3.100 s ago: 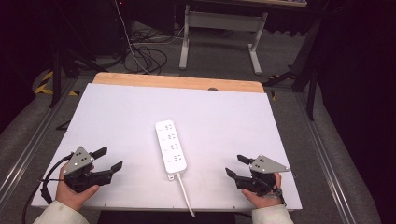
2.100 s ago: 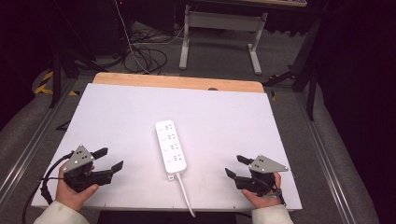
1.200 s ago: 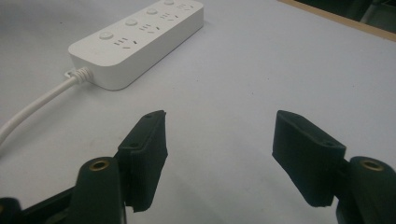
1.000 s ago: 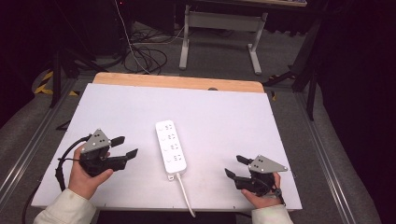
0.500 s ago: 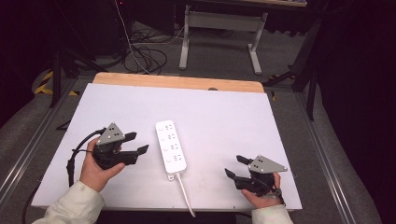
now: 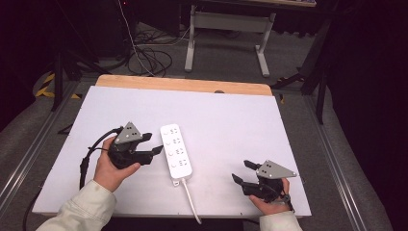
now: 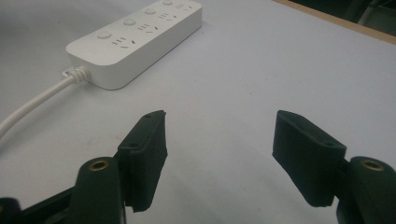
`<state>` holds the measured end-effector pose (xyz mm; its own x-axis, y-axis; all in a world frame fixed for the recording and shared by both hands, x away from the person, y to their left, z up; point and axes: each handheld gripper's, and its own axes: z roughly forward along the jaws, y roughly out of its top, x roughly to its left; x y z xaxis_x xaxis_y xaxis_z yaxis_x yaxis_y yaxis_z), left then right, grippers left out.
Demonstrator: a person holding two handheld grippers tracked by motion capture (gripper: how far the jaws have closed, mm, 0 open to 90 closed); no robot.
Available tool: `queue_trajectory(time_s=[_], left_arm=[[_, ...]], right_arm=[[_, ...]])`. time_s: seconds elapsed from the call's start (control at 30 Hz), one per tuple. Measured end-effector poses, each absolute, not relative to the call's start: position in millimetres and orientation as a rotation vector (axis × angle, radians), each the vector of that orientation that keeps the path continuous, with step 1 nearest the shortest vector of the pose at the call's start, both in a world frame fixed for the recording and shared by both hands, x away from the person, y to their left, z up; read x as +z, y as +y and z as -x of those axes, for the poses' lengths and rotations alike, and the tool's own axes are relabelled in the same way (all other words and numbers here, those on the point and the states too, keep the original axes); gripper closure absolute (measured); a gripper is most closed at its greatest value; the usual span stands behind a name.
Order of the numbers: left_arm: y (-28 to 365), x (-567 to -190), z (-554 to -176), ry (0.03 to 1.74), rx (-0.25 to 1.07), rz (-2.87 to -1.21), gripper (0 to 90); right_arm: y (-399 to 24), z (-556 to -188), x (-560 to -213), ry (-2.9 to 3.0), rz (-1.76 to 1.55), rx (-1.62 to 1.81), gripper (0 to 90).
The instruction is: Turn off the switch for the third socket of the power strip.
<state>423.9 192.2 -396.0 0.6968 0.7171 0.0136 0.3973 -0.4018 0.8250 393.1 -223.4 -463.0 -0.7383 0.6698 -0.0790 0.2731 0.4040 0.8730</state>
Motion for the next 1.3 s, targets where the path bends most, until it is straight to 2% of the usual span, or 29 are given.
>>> queue_trajectory(time_s=[0.1,0.13,0.23,0.27,0.33,0.47,0.6,0.8,1.1,1.3], left_arm=[[191,-397,-425,0.862,0.461,-2.043,51.2],[190,-397,-426,0.866,0.442,-2.044,57.1],[190,-397,-429,0.876,0.434,-2.055,60.2],[190,-398,-432,0.892,0.373,-2.054,62.0],[191,-398,-433,0.899,0.378,-2.054,65.6],[191,-398,-439,0.915,0.352,-2.05,82.3],[191,-401,-448,0.912,0.293,-2.051,89.6],[190,-409,-459,0.919,0.218,-2.023,89.8],[183,-421,-470,0.839,0.337,-2.023,89.9],[178,-430,-476,0.825,0.346,-2.028,89.9]], right_arm=[[-223,-393,-463,2.248,-0.812,1.281,35.1],[-223,-393,-463,2.247,-0.815,1.281,34.8],[-224,-394,-463,2.246,-0.823,1.281,34.7],[-224,-394,-463,2.245,-0.824,1.282,34.7],[-224,-394,-463,2.247,-0.823,1.283,34.9],[-224,-393,-463,2.247,-0.824,1.283,35.0],[-224,-393,-463,2.247,-0.822,1.283,35.0],[-224,-394,-463,2.247,-0.82,1.283,35.0],[-224,-393,-463,2.248,-0.814,1.282,35.0],[-224,-393,-463,2.25,-0.812,1.283,35.0]])
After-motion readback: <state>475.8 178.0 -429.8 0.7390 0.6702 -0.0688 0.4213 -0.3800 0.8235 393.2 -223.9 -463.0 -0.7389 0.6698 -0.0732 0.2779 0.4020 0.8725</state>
